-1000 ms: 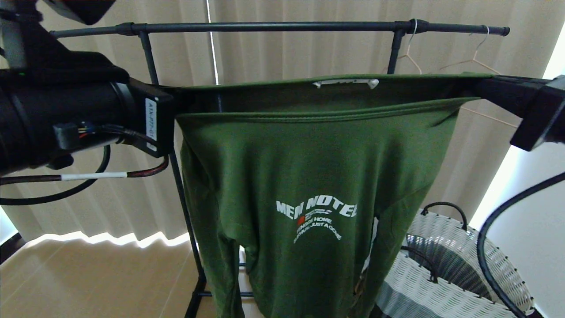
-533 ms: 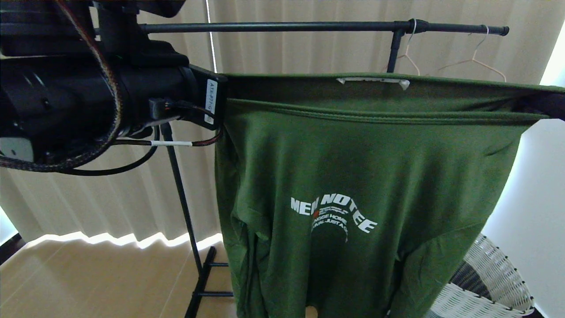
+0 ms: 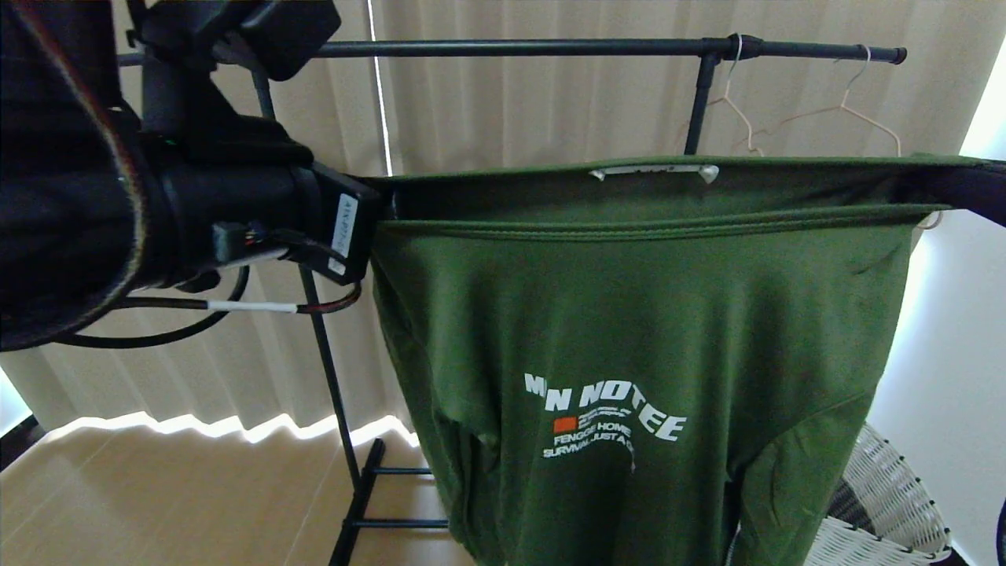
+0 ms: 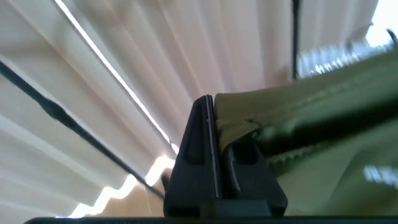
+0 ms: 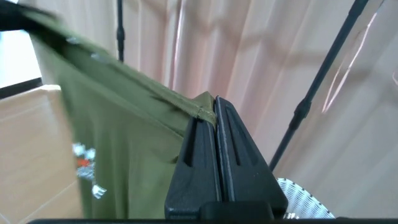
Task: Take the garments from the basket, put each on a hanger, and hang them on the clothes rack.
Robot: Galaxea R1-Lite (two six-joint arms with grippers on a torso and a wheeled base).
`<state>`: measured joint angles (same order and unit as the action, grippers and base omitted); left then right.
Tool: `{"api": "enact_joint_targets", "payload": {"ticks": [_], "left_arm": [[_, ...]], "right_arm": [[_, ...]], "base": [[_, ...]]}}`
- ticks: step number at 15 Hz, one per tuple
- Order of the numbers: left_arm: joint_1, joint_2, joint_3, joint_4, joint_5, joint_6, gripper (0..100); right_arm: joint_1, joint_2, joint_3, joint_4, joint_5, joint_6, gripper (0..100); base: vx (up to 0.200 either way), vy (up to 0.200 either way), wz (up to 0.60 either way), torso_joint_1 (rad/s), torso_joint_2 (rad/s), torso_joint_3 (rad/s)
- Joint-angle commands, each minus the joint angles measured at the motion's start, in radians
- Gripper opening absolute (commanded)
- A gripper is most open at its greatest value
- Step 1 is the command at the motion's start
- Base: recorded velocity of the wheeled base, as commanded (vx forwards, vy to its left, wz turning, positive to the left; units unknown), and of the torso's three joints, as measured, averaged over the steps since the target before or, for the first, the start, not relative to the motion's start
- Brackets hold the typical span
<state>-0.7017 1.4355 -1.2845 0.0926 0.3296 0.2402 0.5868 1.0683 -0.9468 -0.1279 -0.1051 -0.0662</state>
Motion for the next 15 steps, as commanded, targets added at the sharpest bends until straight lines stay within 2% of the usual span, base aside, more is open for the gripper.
{"api": "enact_joint_targets", "payload": {"ticks": [1,3,7,9,12,14,15], "left_arm": [[-0.001,-0.132,0.008,0.11,-0.064,-0.001,0],[-0.001,-0.228,0.03,0.214,-0.178,0.001,0],[-0.001,-0.302,0.093,0.217,-0.322,0.016,0],[-0.001,-0.303,0.099,0.213,-0.323,0.019,0],[-0.001,-0.302,0.1,0.211,-0.322,0.019,0],[0.008,-0.271,0.102,0.142,-0.305,0.016,0],[0.014,-0.233,0.096,0.092,-0.268,0.016,0]], "right_arm": [[-0.035,0.098,-0.017,-0.049,-0.002,-0.001,0],[-0.064,0.219,-0.049,-0.207,0.001,0.0,0],[-0.064,0.368,-0.138,-0.323,0.005,0.0,0],[-0.064,0.415,-0.185,-0.348,0.005,0.0,0],[-0.064,0.432,-0.193,-0.351,0.005,0.002,0],[-0.064,0.427,-0.191,-0.351,0.001,0.002,0],[-0.064,0.423,-0.191,-0.348,-0.001,0.0,0]], "base": [[0.0,0.0,0.0,0.0,0.0,0.0],[0.0,0.0,0.0,0.0,0.0,0.0],[0.0,0.0,0.0,0.0,0.0,0.0],[0.0,0.0,0.0,0.0,0.0,0.0],[0.0,0.0,0.0,0.0,0.0,0.0],[0.0,0.0,0.0,0.0,0.0,0.0],[0.0,0.0,0.0,0.0,0.0,0.0]]}}
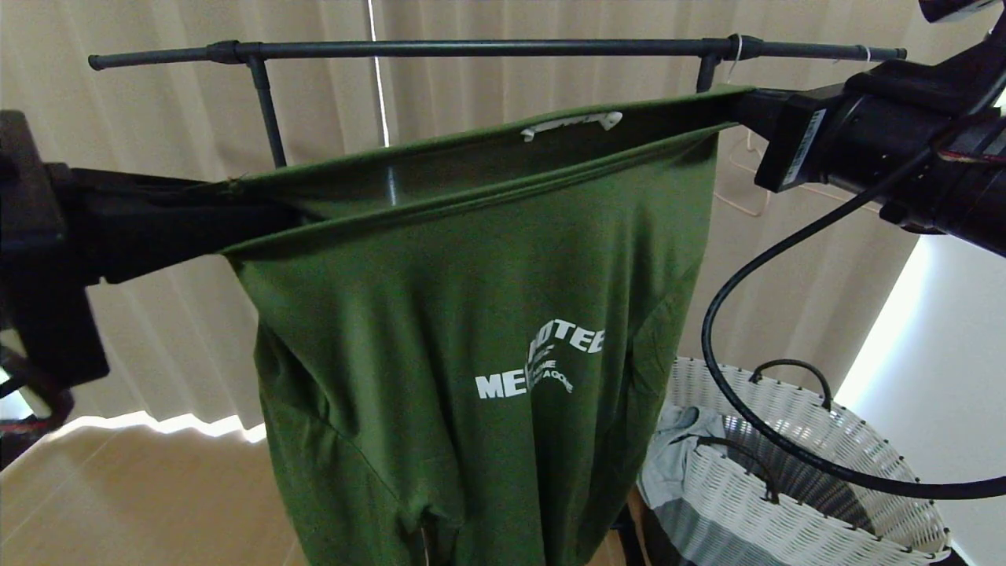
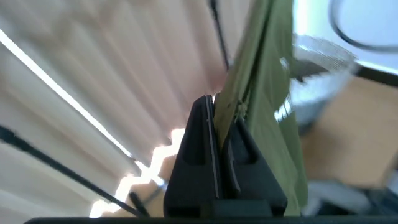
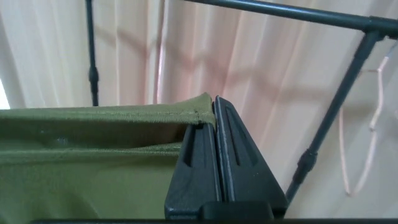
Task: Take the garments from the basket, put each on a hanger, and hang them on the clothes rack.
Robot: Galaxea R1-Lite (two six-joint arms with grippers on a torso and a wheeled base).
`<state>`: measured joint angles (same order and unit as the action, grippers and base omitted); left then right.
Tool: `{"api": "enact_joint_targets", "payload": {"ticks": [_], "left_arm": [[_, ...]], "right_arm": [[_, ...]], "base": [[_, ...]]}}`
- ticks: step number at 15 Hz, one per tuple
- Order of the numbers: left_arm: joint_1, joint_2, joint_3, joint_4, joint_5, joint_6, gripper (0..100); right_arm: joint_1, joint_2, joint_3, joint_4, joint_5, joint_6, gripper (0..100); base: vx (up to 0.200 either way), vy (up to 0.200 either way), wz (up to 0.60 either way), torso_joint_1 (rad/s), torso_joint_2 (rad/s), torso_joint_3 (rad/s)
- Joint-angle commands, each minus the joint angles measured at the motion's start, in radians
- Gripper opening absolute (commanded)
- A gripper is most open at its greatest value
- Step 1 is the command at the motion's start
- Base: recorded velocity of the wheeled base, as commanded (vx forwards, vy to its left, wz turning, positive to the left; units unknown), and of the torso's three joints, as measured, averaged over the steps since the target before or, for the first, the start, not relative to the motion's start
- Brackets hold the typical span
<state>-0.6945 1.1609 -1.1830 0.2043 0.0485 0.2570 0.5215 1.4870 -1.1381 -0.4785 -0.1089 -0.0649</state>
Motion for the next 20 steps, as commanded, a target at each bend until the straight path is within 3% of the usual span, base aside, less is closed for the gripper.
{"api": "enact_joint_targets", "payload": {"ticks": [1,2,3,5,17,18,20], "left_arm": [[0.016,0.083,-0.012,-0.075,0.065,0.001,0],[0.016,0.083,-0.012,-0.075,0.065,0.001,0],[0.021,0.22,-0.046,-0.264,0.235,-0.001,0],[0.021,0.31,-0.073,-0.365,0.306,-0.001,0],[0.018,0.327,-0.058,-0.367,0.307,0.001,0],[0.018,0.327,-0.058,-0.367,0.309,0.001,0],[0.018,0.327,-0.058,-0.367,0.309,0.001,0]], "right_arm": [[0.002,-0.004,0.001,0.005,-0.002,-0.001,0],[0.002,-0.004,0.001,0.005,-0.002,-0.001,0],[0.002,-0.028,0.004,0.017,-0.003,-0.003,0],[0.0,-0.034,0.015,0.017,-0.005,-0.003,0],[-0.041,-0.045,0.06,0.07,-0.008,-0.004,0],[-0.041,-0.045,0.06,0.07,-0.008,-0.004,100],[-0.041,-0.045,0.061,0.069,-0.008,-0.004,100]], "base": [[0.0,0.0,0.0,0.0,0.0,0.0],[0.0,0.0,0.0,0.0,0.0,0.0],[0.0,0.0,0.0,0.0,0.0,0.0],[0.0,0.0,0.0,0.0,0.0,0.0],[0.0,0.0,0.0,0.0,0.0,0.0],[0.0,0.0,0.0,0.0,0.0,0.0],[0.0,0.0,0.0,0.0,0.0,0.0]]}}
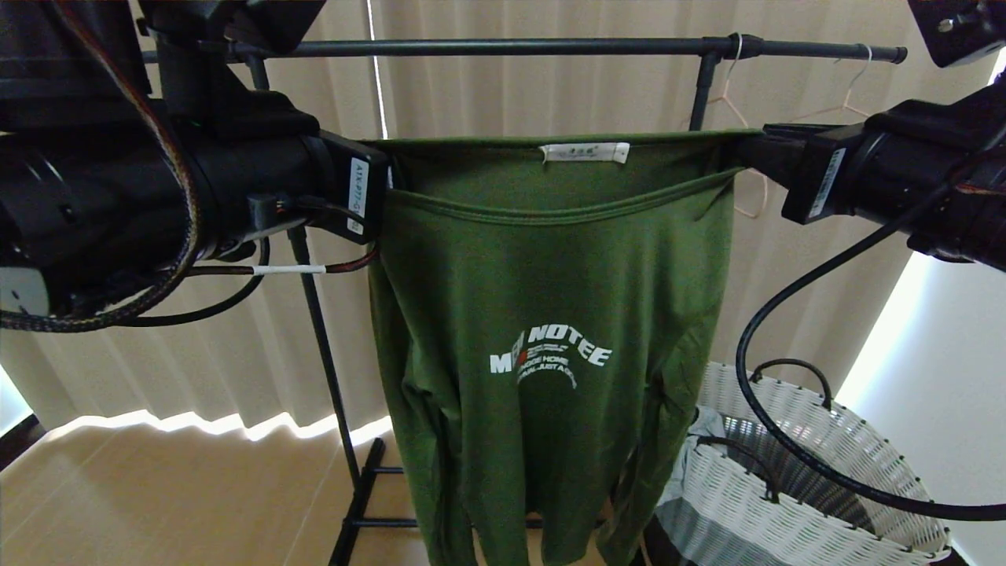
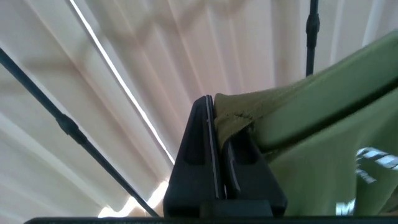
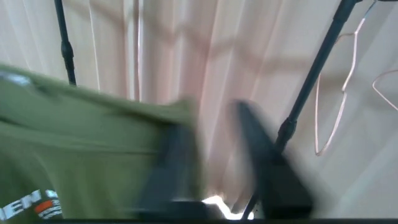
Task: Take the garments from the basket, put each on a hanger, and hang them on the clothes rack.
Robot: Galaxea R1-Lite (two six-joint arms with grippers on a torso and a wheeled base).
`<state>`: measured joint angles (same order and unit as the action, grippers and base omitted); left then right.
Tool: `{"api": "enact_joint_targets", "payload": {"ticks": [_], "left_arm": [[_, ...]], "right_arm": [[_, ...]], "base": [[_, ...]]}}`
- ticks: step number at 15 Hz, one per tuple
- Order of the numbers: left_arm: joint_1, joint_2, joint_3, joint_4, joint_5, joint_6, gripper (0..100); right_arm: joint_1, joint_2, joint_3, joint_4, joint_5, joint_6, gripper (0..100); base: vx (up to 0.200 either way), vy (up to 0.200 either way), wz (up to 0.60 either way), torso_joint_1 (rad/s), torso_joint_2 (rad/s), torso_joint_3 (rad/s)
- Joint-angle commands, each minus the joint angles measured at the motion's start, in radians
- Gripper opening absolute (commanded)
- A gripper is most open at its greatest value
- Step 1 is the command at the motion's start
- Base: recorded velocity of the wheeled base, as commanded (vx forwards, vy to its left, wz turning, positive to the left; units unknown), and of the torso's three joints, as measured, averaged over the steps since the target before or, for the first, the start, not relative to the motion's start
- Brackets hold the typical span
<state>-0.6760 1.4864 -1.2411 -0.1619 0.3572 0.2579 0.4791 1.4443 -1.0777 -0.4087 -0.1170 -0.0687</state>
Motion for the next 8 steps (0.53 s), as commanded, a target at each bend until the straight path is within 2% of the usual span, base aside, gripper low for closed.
{"api": "enact_joint_targets", "payload": {"ticks": [1,5,6,7,8], "left_arm": [[0.001,0.002,0.0,-0.002,0.0,0.0,0],[0.004,0.002,0.0,-0.002,0.034,-0.002,0],[0.006,0.006,0.002,-0.002,0.104,-0.005,0],[0.012,0.009,0.018,-0.007,0.135,-0.006,0],[0.026,0.009,0.04,-0.01,0.141,-0.006,0]], "right_arm": [[0.001,-0.004,0.01,-0.004,0.0,0.0,100],[0.003,-0.042,0.102,-0.018,0.01,0.001,100],[0.003,-0.076,0.143,-0.018,0.019,0.004,100],[0.003,-0.097,0.166,-0.019,0.04,0.007,100],[0.003,-0.125,0.186,-0.018,0.094,0.015,100]], "base": [[0.0,0.0,0.0,0.0,0.0,0.0],[0.0,0.0,0.0,0.0,0.0,0.0],[0.0,0.0,0.0,0.0,0.0,0.0],[0.0,0.0,0.0,0.0,0.0,0.0],[0.0,0.0,0.0,0.0,0.0,0.0]]}}
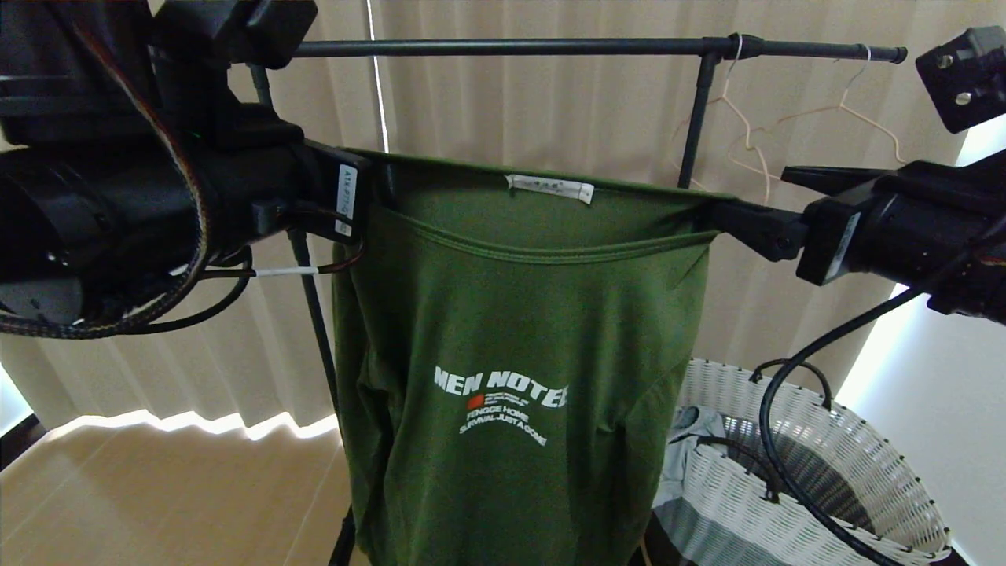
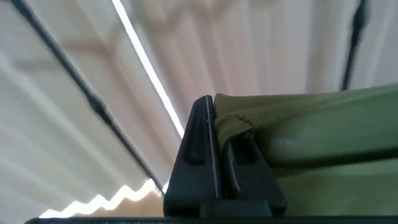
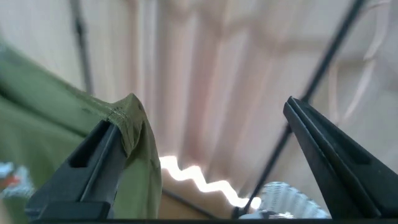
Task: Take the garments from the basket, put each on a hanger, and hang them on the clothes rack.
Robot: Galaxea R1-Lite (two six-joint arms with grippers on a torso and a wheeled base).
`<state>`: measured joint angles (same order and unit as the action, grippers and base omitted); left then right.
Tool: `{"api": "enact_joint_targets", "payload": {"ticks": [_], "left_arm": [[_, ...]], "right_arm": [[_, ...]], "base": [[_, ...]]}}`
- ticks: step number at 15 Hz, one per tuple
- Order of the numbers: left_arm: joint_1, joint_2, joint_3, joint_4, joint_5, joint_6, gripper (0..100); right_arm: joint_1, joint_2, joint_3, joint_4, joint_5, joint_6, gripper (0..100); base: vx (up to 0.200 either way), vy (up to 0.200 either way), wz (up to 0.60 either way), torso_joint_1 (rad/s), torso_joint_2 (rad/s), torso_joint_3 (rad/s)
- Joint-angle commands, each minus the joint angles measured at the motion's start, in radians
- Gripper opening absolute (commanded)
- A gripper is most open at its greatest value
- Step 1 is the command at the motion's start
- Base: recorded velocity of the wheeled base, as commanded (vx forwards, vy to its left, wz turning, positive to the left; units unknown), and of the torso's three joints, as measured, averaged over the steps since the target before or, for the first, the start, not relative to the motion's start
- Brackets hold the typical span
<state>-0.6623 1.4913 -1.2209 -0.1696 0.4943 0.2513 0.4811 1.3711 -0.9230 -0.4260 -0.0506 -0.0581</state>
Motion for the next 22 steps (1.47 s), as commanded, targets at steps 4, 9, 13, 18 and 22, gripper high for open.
{"api": "enact_joint_targets", "payload": {"ticks": [4,9,13,18,22], "left_arm": [[0.03,-0.002,0.067,-0.019,0.003,-0.003,0],[0.03,0.0,0.087,-0.021,0.003,-0.001,0],[0.032,0.006,0.092,-0.021,0.003,-0.003,0],[0.061,0.006,0.109,-0.021,0.0,-0.004,0],[0.063,0.009,0.142,-0.022,-0.002,-0.012,0]], "right_arm": [[0.001,-0.107,0.061,0.001,0.112,0.029,100],[0.001,-0.116,0.09,0.0,0.11,0.052,100],[0.001,-0.118,0.119,0.0,0.112,0.05,100],[0.001,-0.15,0.141,-0.002,0.189,0.05,100],[0.001,-0.191,0.165,0.0,0.232,0.049,100]], "base": [[0.0,0.0,0.0,0.0,0.0,0.0],[0.0,0.0,0.0,0.0,0.0,0.0],[0.0,0.0,0.0,0.0,0.0,0.0],[0.0,0.0,0.0,0.0,0.0,0.0],[0.0,0.0,0.0,0.0,0.0,0.0]]}}
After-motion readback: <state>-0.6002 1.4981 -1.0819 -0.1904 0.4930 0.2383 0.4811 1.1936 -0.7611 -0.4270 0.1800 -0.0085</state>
